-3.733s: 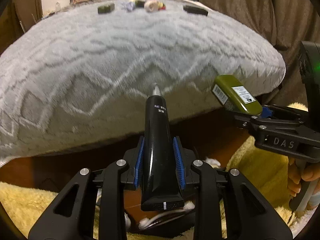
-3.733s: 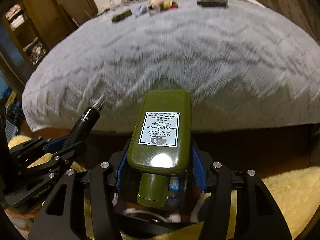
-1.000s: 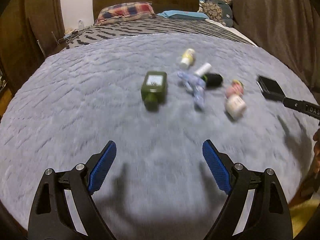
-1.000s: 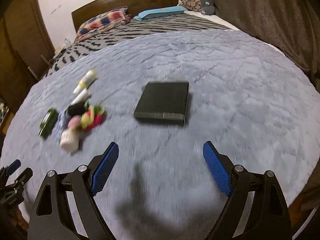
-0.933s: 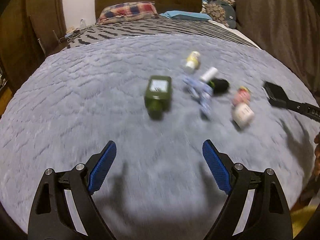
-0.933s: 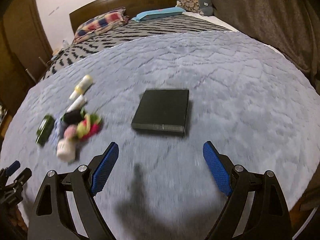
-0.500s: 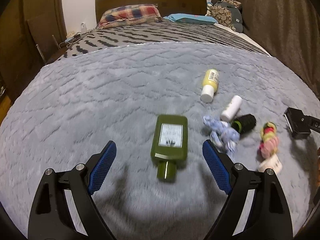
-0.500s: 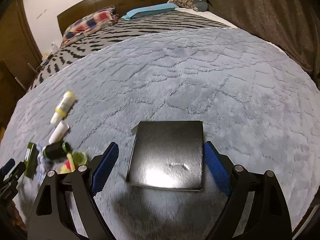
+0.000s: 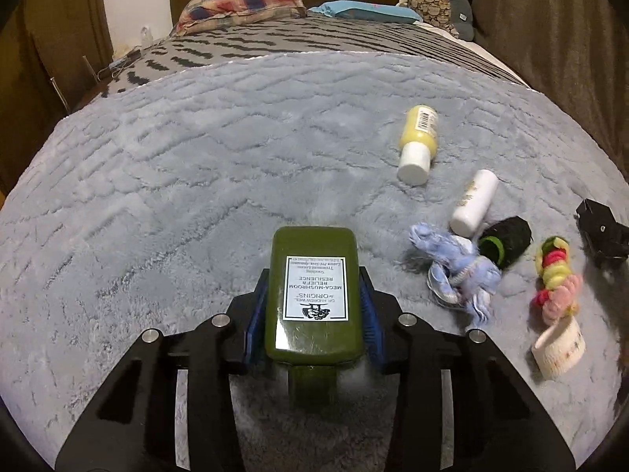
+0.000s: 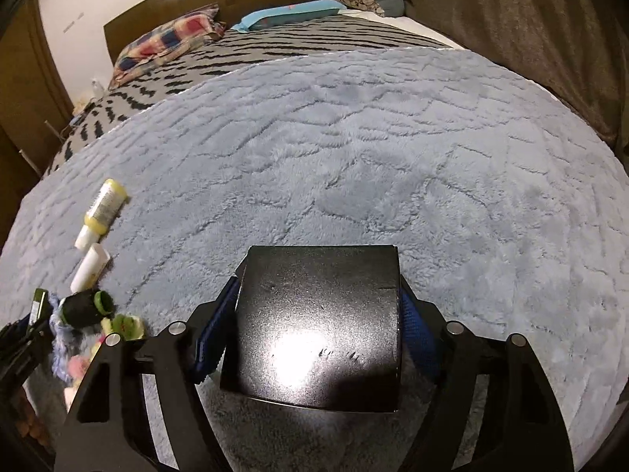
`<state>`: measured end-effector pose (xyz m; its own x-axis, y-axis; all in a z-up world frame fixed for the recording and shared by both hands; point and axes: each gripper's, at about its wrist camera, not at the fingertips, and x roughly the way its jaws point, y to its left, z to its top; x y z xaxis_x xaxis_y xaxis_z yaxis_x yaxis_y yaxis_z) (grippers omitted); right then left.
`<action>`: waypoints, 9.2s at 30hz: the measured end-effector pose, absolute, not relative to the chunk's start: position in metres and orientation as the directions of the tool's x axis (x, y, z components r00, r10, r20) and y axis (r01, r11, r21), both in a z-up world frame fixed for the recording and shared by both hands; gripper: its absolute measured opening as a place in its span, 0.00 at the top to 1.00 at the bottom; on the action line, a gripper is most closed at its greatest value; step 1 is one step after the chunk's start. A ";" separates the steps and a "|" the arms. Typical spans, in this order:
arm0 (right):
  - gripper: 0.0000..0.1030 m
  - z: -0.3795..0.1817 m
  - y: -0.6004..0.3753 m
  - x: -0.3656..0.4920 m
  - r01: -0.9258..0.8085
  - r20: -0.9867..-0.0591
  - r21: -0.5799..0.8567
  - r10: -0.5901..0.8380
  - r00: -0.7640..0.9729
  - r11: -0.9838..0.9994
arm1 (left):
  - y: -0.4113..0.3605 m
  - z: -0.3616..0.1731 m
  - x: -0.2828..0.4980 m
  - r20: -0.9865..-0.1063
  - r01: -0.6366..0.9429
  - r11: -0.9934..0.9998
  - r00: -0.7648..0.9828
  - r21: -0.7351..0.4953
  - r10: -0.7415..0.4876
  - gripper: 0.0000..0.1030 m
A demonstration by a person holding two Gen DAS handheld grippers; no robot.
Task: Collect trash
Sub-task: 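Grasp the black square box with the right gripper while the left grasps another green bottle, then carry the black box and green bottle down past the bed edge, then open both grippers to drop the box and bottle into the bin, then raise both open grippers back over the remaining items on the bed, then grasp the white jar with the right gripper while the left grasps the blue cloth, then carry the white jar and blue cloth down past the bed edge, then open both grippers to drop the jar and cloth into the bin, then raise both open grippers back over the remaining items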
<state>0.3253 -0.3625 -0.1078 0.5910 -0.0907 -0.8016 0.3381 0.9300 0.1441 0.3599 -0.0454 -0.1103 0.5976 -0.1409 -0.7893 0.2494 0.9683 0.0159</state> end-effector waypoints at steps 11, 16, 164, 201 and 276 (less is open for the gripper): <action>0.27 -0.055 -0.333 0.273 0.231 -0.734 0.141 -0.055 0.677 0.963 | -0.031 -0.077 0.299 -0.758 0.247 0.968 0.638 0.035 -0.135 0.62; 0.27 -0.023 -0.306 0.223 0.136 -0.681 0.122 -0.017 0.732 0.983 | -0.027 -0.048 0.242 -0.714 0.265 0.964 0.680 0.028 -0.166 0.62; 0.67 -0.068 -0.279 0.257 0.017 -0.741 0.194 0.135 0.658 0.981 | -0.116 -0.108 0.320 -0.806 0.339 0.941 0.557 -0.001 -0.202 0.79; 0.67 -0.092 -0.239 0.022 -0.109 -0.739 0.190 0.215 0.638 0.976 | -0.049 -0.080 -0.008 -0.731 0.495 0.864 0.557 -0.089 -0.394 0.91; 0.07 -0.140 -0.274 0.043 0.022 -0.855 0.204 0.167 0.492 0.979 | -0.024 -0.162 0.020 -0.861 0.385 0.903 0.374 -0.193 -0.344 0.27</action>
